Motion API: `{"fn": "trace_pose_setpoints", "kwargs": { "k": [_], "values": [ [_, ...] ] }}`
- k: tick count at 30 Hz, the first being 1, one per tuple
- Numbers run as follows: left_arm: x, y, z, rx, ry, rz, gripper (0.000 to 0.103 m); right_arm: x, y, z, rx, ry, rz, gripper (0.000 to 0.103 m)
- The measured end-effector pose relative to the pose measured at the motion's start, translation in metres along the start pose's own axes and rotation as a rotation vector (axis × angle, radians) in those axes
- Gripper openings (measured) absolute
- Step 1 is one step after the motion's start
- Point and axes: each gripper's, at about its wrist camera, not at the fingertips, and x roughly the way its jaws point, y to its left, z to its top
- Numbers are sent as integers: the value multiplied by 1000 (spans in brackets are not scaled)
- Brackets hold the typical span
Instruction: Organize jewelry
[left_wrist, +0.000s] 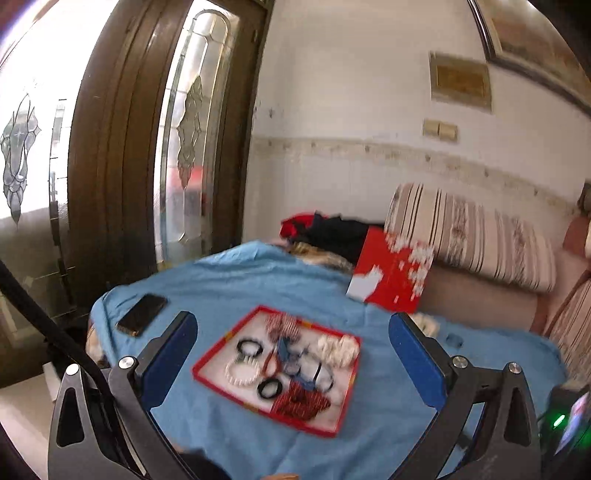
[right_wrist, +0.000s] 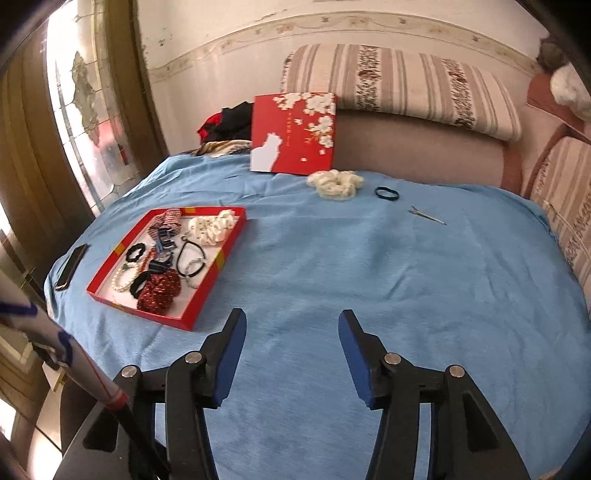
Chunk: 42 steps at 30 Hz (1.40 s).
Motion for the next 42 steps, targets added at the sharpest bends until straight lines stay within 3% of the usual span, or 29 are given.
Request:
{"fn": "trace_pose_setpoints", "kwargs": {
  "k": [6,13,20,32,42],
  "values": [
    [17,-16,-37,57,126,3,103,2,-10,-8,5,16,-39,58],
    [37,-20,-65,103,237,44,103,13,4,-12,-49,46,-56,60],
    [62,-7,-85,78,365,63,103,27,25,-14,-104,80,-61,61],
    [83,13,-96,46,436,86,103,48,64,-12,-191,119,-60,64],
    [92,14,-103,45,472,89,103,63,69,-15,-206,157,-71,65]
  ]
}}
